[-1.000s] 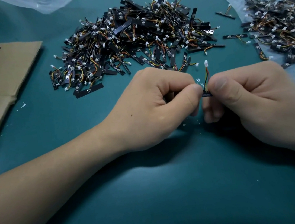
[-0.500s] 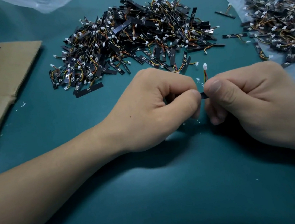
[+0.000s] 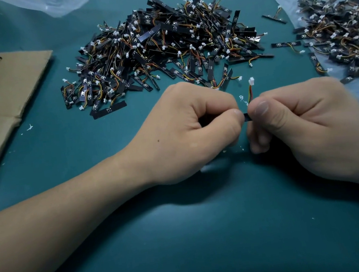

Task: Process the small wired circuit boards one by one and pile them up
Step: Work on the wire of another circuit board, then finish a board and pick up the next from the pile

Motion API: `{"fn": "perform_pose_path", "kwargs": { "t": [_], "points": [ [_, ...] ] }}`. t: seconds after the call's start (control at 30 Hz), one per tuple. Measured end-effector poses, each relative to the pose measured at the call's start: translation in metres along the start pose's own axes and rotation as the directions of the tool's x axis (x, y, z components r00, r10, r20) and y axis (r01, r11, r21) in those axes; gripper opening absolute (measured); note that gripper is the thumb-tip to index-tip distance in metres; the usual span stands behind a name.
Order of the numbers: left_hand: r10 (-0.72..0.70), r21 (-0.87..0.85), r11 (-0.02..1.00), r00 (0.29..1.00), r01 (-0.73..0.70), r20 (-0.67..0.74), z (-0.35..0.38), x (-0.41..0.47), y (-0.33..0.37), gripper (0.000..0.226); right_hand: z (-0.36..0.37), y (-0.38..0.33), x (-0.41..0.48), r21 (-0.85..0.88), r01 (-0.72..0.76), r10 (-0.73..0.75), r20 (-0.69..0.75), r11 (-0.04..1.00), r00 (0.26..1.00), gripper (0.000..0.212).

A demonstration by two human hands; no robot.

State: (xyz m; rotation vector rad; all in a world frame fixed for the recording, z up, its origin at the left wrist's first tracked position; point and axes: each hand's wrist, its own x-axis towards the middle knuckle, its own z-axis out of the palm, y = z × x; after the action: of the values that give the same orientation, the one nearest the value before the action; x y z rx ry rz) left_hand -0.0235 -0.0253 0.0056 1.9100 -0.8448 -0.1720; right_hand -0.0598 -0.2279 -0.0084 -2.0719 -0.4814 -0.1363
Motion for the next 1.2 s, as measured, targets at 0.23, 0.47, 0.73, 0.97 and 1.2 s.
{"fn": "perform_pose_path", "kwargs": {
  "t": [0.23, 0.47, 0.73, 0.97, 1.2],
  "points": [
    [0.025, -0.042, 0.999, 0.999, -0.026, -0.021, -0.001, 0.002, -0.003, 0.034, -0.011, -0.001, -0.001, 0.143, -0.038, 0.009, 0.197, 0.989, 0.980, 0.037],
    [0.009, -0.123, 0.991, 0.940, -0.054, -0.342, 0.000, 0.006, -0.013, 0.033, -0.010, 0.001, -0.002, 0.173, 0.007, -0.018, 0.060, 0.985, 0.998, 0.034],
    [-0.080, 0.175, 0.974, 0.938, 0.146, -0.337, 0.003, 0.010, -0.014, 0.026, 0.001, 0.005, 0.004, 0.050, -0.028, 0.037, -0.186, 0.998, 0.982, 0.021],
    [-0.102, 0.702, 0.700, 0.992, 0.127, -0.079, 0.014, 0.004, -0.006, 0.043, 0.004, -0.005, -0.001, -0.178, 0.024, -0.034, -0.053, 0.984, 0.998, 0.011],
    [-0.016, 0.511, 0.845, 0.962, 0.159, -0.273, 0.011, 0.002, -0.004, 0.041, 0.004, 0.005, 0.000, -0.072, -0.012, -0.004, -0.231, 0.997, 0.973, 0.023]
  ]
}}
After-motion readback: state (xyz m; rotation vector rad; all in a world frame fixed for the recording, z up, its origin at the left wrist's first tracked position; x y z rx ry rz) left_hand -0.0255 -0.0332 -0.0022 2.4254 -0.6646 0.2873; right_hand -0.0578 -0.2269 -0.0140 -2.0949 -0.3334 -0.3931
